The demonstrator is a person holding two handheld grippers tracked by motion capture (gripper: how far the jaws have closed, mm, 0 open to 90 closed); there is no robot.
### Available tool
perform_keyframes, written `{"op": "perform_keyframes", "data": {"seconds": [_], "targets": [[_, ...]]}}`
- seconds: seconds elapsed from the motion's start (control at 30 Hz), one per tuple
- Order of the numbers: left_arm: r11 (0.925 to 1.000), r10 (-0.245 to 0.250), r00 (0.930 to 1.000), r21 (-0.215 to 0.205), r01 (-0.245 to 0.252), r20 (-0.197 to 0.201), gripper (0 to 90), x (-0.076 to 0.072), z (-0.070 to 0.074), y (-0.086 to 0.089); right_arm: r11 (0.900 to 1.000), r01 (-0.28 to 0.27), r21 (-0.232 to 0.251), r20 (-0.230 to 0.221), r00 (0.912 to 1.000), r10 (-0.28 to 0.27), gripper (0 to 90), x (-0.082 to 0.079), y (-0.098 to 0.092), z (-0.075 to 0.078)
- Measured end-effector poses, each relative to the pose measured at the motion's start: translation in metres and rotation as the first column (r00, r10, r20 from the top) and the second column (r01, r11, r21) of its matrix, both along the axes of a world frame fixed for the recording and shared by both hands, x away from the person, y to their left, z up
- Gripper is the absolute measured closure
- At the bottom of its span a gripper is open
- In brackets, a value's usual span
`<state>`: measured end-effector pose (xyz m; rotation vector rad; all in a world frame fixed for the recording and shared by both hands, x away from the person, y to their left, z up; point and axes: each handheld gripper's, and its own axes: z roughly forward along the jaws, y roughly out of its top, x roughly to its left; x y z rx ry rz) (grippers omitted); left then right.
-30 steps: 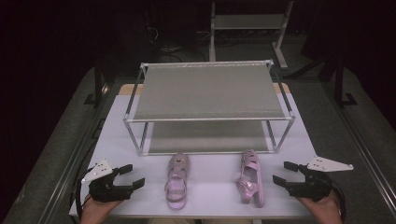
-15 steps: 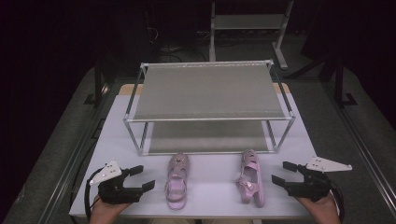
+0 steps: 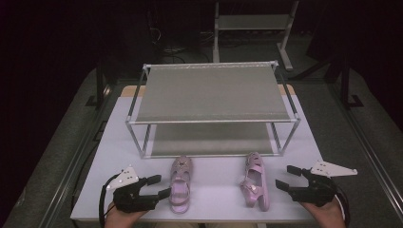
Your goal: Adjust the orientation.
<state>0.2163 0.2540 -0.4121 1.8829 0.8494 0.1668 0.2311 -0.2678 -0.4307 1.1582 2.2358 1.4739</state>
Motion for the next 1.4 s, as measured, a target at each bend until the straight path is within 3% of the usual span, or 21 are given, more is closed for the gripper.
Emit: {"op": "perform_keyframes", "data": {"seconds": [0.23, 0.53, 0.57, 0.67, 0.8, 1.0, 1.17, 1.27, 1.4], "targets": [[0.9987, 0.005, 0.9999, 0.051, -0.004, -0.012, 42.0, -0.002, -0.001, -0.010, 1.000, -0.011, -0.006, 0.001, 0.9999, 0.011, 22.9, -0.001, 0.003, -0.001], [0.9932, 0.062, 0.9975, 0.101, -0.059, -0.032, 51.3, 0.000, -0.007, -0.019, 1.000, -0.013, -0.010, 0.003, 0.9999, 0.013, 22.9, -0.002, 0.005, 0.000], [0.9929, 0.070, 0.9969, 0.098, -0.066, -0.035, 57.5, 0.000, -0.006, -0.020, 1.000, -0.016, -0.014, 0.002, 0.9999, 0.016, 22.9, -0.002, 0.007, -0.001], [0.9912, 0.073, 0.9964, 0.114, -0.068, -0.042, 62.3, 0.000, -0.007, -0.021, 1.000, -0.020, -0.020, 0.004, 0.9998, 0.021, 22.9, -0.002, 0.008, -0.001], [0.9924, 0.076, 0.9944, 0.102, -0.068, -0.074, 68.8, 0.001, -0.008, -0.020, 0.999, -0.026, -0.020, 0.004, 0.9996, 0.027, 22.9, -0.002, 0.009, -0.001], [0.9876, 0.100, 0.9934, 0.127, -0.092, -0.055, 74.6, -0.001, -0.007, -0.022, 0.999, -0.031, -0.023, 0.011, 0.9995, 0.031, 22.9, -0.003, 0.011, 0.000], [0.9854, 0.123, 0.9910, 0.124, -0.116, -0.053, 79.7, -0.001, -0.009, -0.017, 0.999, -0.031, -0.025, 0.015, 0.9994, 0.031, 22.9, -0.004, 0.012, 0.000], [0.9785, 0.159, 0.9871, 0.136, -0.155, -0.019, 81.7, -0.002, -0.008, -0.012, 0.999, -0.029, -0.026, 0.014, 0.9995, 0.030, 22.9, -0.005, 0.012, 0.000], [0.9793, 0.177, 0.9839, 0.106, -0.173, -0.028, 83.3, -0.002, -0.008, -0.006, 0.999, -0.024, -0.027, 0.017, 0.9996, 0.025, 23.0, -0.004, 0.012, 0.000]]}}
